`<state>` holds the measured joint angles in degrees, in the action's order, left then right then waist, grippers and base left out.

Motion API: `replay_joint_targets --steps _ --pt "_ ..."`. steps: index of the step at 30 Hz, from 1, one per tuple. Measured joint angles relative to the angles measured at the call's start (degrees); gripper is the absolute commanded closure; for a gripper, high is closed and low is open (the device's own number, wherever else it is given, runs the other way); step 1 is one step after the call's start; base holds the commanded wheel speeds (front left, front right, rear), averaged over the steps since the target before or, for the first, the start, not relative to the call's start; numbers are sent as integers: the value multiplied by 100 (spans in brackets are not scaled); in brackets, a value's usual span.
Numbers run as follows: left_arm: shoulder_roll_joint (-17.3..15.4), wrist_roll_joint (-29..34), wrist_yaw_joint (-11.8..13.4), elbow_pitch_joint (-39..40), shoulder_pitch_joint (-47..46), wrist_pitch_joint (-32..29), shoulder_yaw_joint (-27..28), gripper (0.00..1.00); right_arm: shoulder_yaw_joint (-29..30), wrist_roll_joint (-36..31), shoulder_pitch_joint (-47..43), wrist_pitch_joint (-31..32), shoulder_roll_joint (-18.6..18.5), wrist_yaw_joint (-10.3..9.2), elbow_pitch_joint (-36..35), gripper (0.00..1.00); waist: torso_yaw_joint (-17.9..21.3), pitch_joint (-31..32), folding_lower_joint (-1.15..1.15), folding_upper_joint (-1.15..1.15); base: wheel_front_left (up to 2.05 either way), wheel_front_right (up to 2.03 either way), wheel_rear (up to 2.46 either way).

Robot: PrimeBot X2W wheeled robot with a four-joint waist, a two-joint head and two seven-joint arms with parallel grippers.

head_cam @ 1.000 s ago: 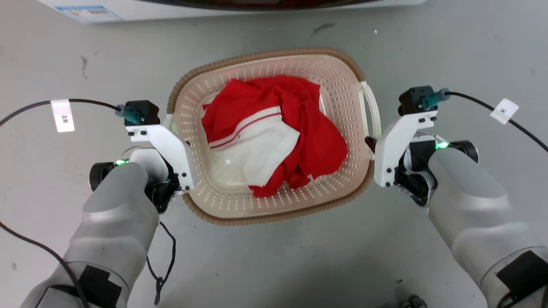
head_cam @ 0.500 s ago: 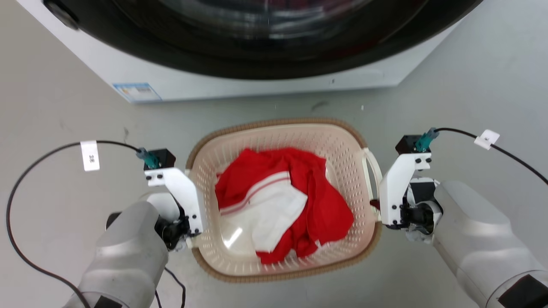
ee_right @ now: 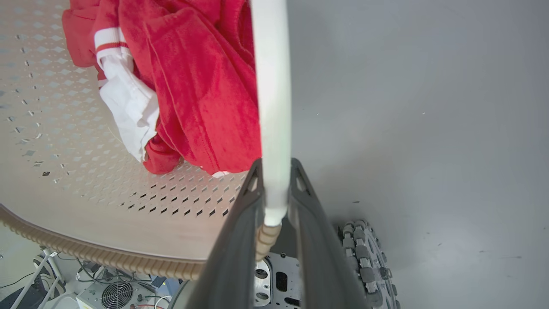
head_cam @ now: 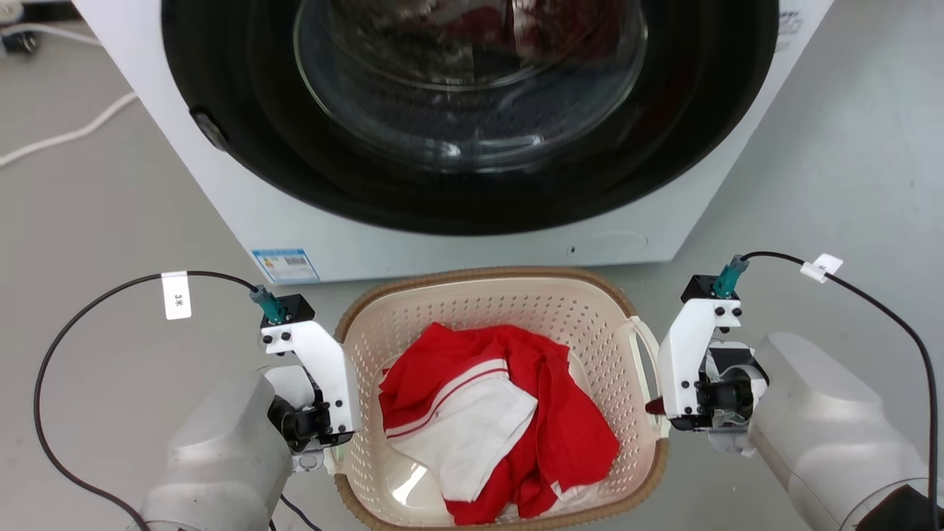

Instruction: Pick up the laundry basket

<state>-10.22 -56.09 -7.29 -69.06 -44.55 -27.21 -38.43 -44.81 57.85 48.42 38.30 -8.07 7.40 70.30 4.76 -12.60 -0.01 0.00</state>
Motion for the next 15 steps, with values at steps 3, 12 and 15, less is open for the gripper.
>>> replay_joint_targets --steps 3,12,15 --pt "3 -54 5 -4 1 -119 -32 100 14 45 14 187 42 0 105 100 -16 201 0 0 0 0 0" --pt "-1 -270 8 -19 119 -341 -97 100 58 74 30 765 133 0 321 100 -15 727 0 0 0 0 0" --pt "-3 -325 14 -22 153 -443 -125 100 115 73 26 924 145 0 347 100 -5 868 0 0 0 0 0"
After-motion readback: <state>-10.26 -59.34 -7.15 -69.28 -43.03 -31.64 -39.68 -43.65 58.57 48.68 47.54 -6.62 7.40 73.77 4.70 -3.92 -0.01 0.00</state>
